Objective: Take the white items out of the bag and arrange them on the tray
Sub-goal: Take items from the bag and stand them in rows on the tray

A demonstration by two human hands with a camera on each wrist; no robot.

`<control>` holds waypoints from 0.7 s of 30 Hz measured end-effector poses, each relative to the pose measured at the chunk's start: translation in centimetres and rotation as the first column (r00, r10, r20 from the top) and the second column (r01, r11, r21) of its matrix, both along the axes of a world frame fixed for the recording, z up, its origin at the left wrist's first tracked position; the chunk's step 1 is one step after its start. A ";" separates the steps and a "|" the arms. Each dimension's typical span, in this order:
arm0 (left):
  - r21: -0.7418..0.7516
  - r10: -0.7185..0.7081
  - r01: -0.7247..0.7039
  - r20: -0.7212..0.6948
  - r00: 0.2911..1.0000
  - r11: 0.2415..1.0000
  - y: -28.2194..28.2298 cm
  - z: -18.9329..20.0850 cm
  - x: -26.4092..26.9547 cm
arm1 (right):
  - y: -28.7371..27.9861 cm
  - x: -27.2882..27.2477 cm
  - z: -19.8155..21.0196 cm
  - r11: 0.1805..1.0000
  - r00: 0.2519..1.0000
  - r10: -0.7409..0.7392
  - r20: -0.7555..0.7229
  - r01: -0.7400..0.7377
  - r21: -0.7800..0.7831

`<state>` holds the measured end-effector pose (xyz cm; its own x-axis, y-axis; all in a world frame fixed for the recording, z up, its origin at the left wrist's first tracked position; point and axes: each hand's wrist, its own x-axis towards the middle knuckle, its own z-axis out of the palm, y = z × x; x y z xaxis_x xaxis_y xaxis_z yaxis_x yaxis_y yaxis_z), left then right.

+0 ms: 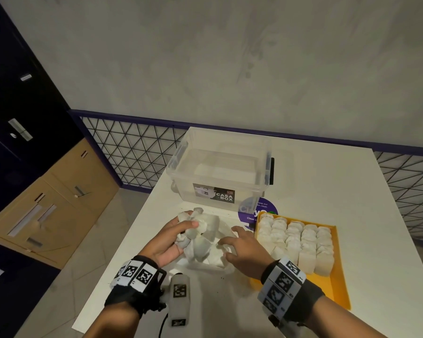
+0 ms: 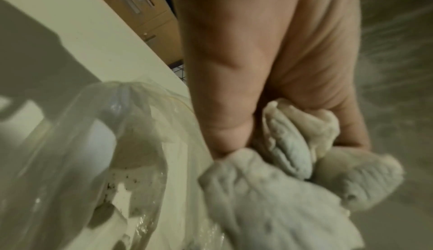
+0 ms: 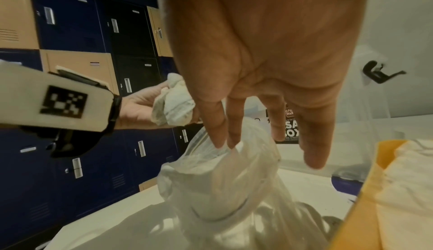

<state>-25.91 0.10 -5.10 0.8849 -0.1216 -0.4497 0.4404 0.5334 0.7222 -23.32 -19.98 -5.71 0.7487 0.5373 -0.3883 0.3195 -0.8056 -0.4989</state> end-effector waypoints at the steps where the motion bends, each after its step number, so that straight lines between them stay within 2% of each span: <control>1: -0.017 0.017 -0.017 0.000 1.000 1.000 -0.1 0.0 0.1 | -0.1 -0.1 0.3 1.000 1.000 -0.007 0.016 0.006 0.019; 4: -0.075 0.054 -0.056 -0.022 0.998 0.996 -0.3 0.0 0.2 | -0.6 0.1 1.3 0.975 0.986 -0.106 0.132 0.077 0.206; 6: -0.093 0.065 -0.069 -0.042 0.997 0.993 -0.5 -0.2 0.2 | -0.6 0.3 2.1 0.916 0.961 -0.206 0.186 0.122 0.381; 9: -0.104 0.048 -0.052 -0.045 0.998 0.993 -0.9 -0.6 0.3 | 0.1 1.1 3.2 0.838 0.971 -0.220 0.093 0.139 0.527; 12: -0.108 0.027 -0.032 -0.047 0.999 0.994 -1.5 -0.6 0.3 | 1.1 1.8 3.3 0.852 0.995 -0.101 0.024 0.074 0.518; 14: -0.103 0.016 -0.022 -0.058 0.998 0.994 -1.8 -0.6 0.3 | 1.7 2.2 3.0 0.862 0.997 -0.076 0.018 0.057 0.504; 21: -0.159 0.032 -0.050 -0.115 0.993 0.986 -2.0 -0.9 0.0 | 2.3 3.0 2.0 0.832 0.975 -0.222 -0.008 0.194 0.519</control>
